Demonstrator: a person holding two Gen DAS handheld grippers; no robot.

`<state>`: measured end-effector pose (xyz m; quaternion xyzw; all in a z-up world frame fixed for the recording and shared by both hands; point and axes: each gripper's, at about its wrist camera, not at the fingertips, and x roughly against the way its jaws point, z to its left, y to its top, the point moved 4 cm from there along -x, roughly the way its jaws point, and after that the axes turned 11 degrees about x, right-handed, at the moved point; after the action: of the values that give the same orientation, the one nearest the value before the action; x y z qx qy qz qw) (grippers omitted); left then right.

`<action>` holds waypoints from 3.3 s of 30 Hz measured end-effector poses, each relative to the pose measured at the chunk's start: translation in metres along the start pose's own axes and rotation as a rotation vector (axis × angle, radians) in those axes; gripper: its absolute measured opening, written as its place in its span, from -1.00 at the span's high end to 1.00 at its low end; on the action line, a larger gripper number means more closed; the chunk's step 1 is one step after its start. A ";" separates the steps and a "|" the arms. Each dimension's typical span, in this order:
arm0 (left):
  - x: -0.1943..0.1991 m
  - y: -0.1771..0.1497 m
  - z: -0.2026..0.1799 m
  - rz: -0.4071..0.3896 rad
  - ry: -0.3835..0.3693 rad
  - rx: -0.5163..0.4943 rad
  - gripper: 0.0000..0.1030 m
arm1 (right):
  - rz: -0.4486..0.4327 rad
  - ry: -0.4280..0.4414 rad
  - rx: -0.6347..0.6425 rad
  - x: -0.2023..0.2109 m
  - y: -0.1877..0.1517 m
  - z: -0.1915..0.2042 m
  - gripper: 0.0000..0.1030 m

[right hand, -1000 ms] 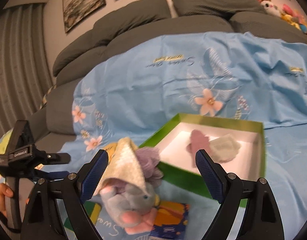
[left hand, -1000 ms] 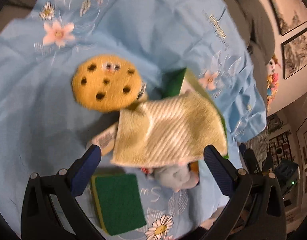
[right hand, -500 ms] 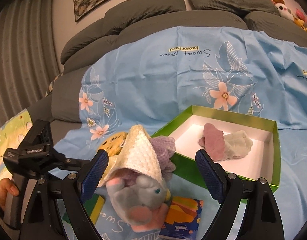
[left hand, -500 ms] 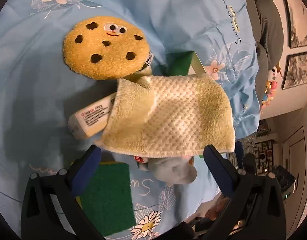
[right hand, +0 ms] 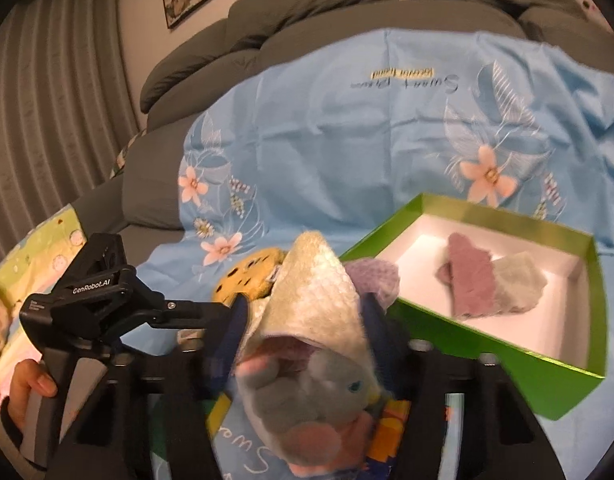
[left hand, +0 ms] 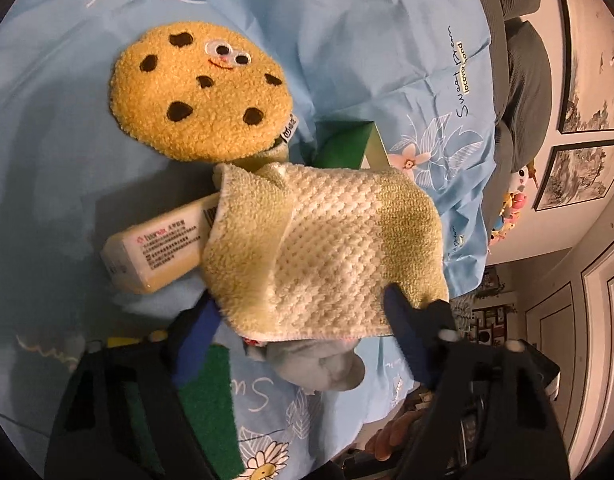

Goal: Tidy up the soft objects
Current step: 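Grasp the cream waffle towel with both grippers and lift it over the box, then lower the cream towel into the green box and open both grippers, then close both grippers on the purple mesh puff atop the elephant plush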

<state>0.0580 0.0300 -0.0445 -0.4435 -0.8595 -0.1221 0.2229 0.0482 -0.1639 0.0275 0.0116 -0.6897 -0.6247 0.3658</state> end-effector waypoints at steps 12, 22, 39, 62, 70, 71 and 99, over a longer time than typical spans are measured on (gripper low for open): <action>0.015 -0.001 -0.012 -0.090 -0.013 -0.065 0.86 | -0.037 0.035 0.066 0.003 0.003 0.016 0.80; 0.061 -0.029 -0.078 -0.214 -0.169 -0.332 0.86 | -0.284 0.061 0.131 0.058 0.038 0.034 0.80; 0.033 -0.042 -0.215 -0.217 -0.223 -0.596 0.86 | -0.616 -0.033 0.125 0.138 0.106 -0.001 0.80; -0.177 -0.012 -0.181 0.019 0.333 -0.578 0.76 | -0.066 -0.251 -0.206 0.023 0.034 -0.164 0.79; -0.165 -0.001 -0.174 -0.035 0.398 -0.545 -0.70 | 0.101 -0.309 -0.238 0.003 0.010 -0.175 -0.28; -0.161 -0.002 -0.175 -0.044 0.387 -0.546 -0.70 | 0.085 -0.303 -0.252 0.006 0.010 -0.176 -0.28; -0.024 -0.018 -0.090 -0.171 0.210 -0.401 -0.97 | -0.052 -0.080 -0.211 0.056 0.026 -0.108 -0.42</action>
<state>0.0808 -0.0342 0.0219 -0.3896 -0.8245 -0.3543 0.2073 0.0744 -0.2769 0.0723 -0.0342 -0.6337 -0.7032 0.3207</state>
